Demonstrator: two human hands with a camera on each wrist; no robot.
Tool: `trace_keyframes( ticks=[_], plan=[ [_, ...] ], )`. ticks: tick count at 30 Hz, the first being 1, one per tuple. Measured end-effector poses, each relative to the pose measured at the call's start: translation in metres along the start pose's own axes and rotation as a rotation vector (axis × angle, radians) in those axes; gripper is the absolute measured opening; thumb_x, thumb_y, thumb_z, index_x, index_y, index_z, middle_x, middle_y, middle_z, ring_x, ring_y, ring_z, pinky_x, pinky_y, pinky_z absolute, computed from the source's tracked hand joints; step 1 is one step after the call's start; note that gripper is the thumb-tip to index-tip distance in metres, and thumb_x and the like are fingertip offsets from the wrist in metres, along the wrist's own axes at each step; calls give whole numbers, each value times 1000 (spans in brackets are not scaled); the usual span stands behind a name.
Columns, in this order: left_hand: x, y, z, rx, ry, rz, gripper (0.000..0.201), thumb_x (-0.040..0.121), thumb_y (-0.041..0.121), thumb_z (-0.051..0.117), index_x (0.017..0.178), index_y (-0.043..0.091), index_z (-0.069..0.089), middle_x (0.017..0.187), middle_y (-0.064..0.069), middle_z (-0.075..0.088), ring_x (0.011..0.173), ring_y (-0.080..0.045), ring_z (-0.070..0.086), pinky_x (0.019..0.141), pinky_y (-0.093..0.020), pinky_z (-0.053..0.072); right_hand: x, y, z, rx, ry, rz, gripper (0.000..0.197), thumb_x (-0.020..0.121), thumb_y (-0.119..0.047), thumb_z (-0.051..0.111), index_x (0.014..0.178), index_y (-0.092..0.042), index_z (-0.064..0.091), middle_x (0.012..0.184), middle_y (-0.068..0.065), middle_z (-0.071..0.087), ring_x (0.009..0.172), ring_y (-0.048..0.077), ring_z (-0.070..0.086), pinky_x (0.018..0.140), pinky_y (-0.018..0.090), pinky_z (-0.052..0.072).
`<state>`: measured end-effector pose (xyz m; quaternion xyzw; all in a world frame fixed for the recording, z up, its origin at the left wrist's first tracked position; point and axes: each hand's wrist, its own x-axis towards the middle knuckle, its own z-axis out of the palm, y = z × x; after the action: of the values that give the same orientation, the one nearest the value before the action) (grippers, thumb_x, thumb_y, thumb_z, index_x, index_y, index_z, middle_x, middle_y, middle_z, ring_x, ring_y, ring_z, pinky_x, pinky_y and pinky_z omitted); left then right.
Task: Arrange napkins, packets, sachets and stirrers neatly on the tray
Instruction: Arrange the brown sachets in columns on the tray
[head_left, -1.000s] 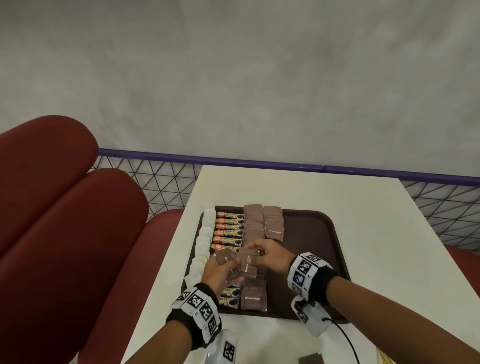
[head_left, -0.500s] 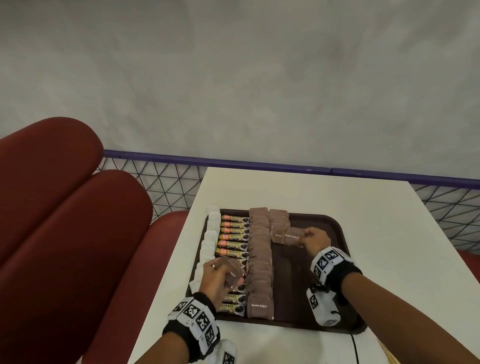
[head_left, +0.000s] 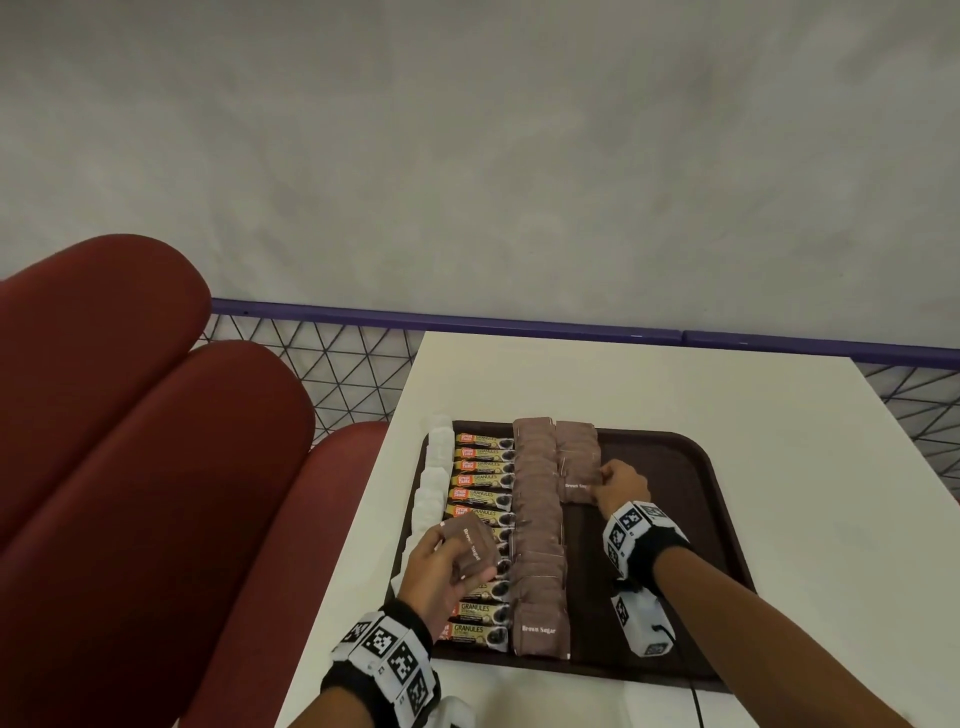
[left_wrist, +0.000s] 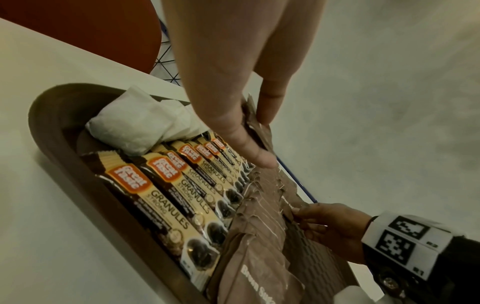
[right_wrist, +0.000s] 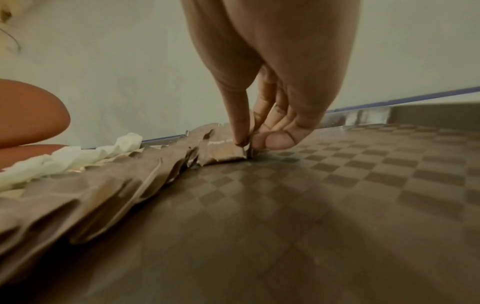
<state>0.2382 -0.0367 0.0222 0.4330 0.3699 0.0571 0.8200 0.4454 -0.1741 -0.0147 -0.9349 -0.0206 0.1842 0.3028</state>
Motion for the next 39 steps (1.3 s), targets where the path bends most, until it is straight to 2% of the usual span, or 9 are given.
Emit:
trace_keyframes(
  ticks=[4,8,14,18,23,28,32,36,39],
  plan=[
    [2,0,-2,20,-12,1,30,92,-4,47,120,3,53,113,-19,61,96,-30,63,73,-35,58,2,-1,1,-59,1,-34,20,86,-9,59,104,-2,58,113,19,61,104,34,58,83,34,46],
    [0,-1,0,56,-12,15,30,90,-2,53,118,8,54,112,-17,63,92,-28,66,66,-30,60,1,0,0,-23,33,-75,26,82,-5,62,105,-1,51,116,20,53,104,34,54,83,36,43],
    [-5,-1,5,92,29,48,31,86,0,61,113,12,52,110,-14,60,83,-25,65,60,-27,57,-13,3,-9,91,114,-147,45,81,-9,67,119,-1,44,125,20,44,116,34,45,93,39,42],
    [-8,-3,9,138,55,66,35,83,0,65,114,10,50,111,-13,58,83,-24,63,57,-27,53,-27,3,-14,106,97,-275,39,83,-10,64,117,-3,46,121,17,46,112,32,47,95,39,42],
    [-10,-8,12,237,73,75,37,81,4,68,113,12,51,108,-9,61,91,-28,64,53,-24,48,-56,-2,-20,163,10,-454,18,89,-16,57,104,-9,53,99,3,47,92,19,51,84,28,42],
    [-14,-11,19,268,63,93,28,82,3,67,104,11,52,97,-6,62,73,-17,61,53,-25,47,-90,-5,-25,195,-308,-477,18,93,-33,52,92,-15,52,83,-8,54,75,4,50,67,13,39],
    [-16,-13,25,258,69,103,28,83,3,66,105,8,50,95,-6,62,70,-16,62,43,-19,48,-103,0,-15,136,-447,-527,24,91,-43,50,91,-19,51,87,-6,58,81,9,54,74,21,42],
    [-18,-15,30,230,39,84,31,83,4,66,109,7,50,102,-11,65,74,-21,67,47,-21,50,-105,2,-5,204,-517,-528,18,87,-31,62,83,-20,49,83,-2,56,76,10,51,69,17,41],
    [-16,-16,27,235,26,55,28,86,4,63,111,9,52,112,-17,62,83,-25,66,54,-26,52,-101,-1,-7,319,-468,-503,20,82,-15,69,77,-18,50,76,-4,53,71,7,49,67,15,41]
  ],
)
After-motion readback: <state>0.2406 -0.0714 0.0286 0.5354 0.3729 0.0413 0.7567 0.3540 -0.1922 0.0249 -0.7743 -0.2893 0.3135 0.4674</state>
